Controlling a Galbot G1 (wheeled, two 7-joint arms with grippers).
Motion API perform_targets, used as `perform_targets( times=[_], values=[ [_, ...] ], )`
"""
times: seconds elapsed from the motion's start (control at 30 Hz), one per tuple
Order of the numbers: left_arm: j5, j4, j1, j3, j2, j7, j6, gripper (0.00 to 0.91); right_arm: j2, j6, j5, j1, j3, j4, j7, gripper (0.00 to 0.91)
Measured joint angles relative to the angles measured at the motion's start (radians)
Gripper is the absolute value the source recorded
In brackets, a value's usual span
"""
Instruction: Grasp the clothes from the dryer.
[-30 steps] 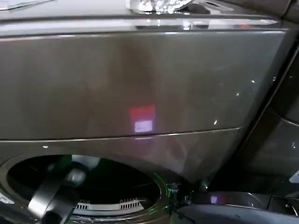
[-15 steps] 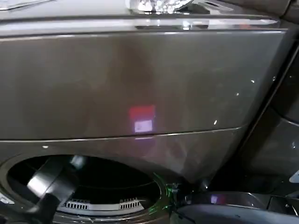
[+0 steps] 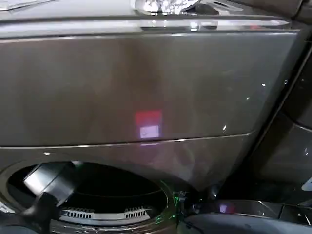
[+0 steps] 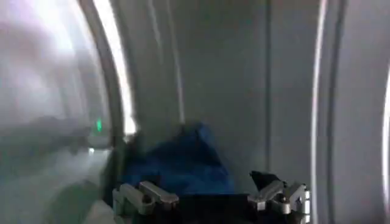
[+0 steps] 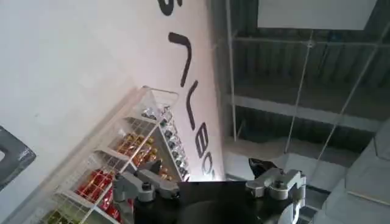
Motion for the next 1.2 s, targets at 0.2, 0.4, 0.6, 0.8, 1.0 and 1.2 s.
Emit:
perform_targets(
  times=[0.2, 0.4, 0.6, 0.8, 1.0, 1.2],
  values=[
    [0.002, 0.03, -0.006, 0.045, 0.016, 0.024, -0.005, 0.907, 0.002, 0.0, -0.007, 0.006, -0.009, 0.003, 0.0, 0.907],
    [0.001, 0.056, -0.005, 0.075, 0.019, 0.045, 0.004, 0.455, 0.008, 0.003, -0.016, 0.017, -0.019, 0.003, -0.001, 0.907],
    [-0.004, 0.077, -0.009, 0.089, 0.016, 0.06, 0.008, 0.0, 0.008, 0.005, -0.022, 0.023, -0.024, -0.003, -0.001, 0.907],
    [-0.008, 0.086, -0.015, 0.098, 0.016, 0.062, 0.008, 0.0, 0.01, 0.006, -0.023, 0.026, -0.026, -0.005, -0.001, 0.907],
    [-0.014, 0.087, -0.023, 0.105, 0.017, 0.062, 0.009, 0.0, 0.011, 0.007, -0.023, 0.023, -0.023, -0.009, -0.001, 0.907],
    [-0.027, 0.086, -0.018, 0.102, 0.019, 0.061, 0.014, 0.0, 0.014, 0.008, -0.023, 0.022, -0.02, -0.009, -0.002, 0.907]
  ],
)
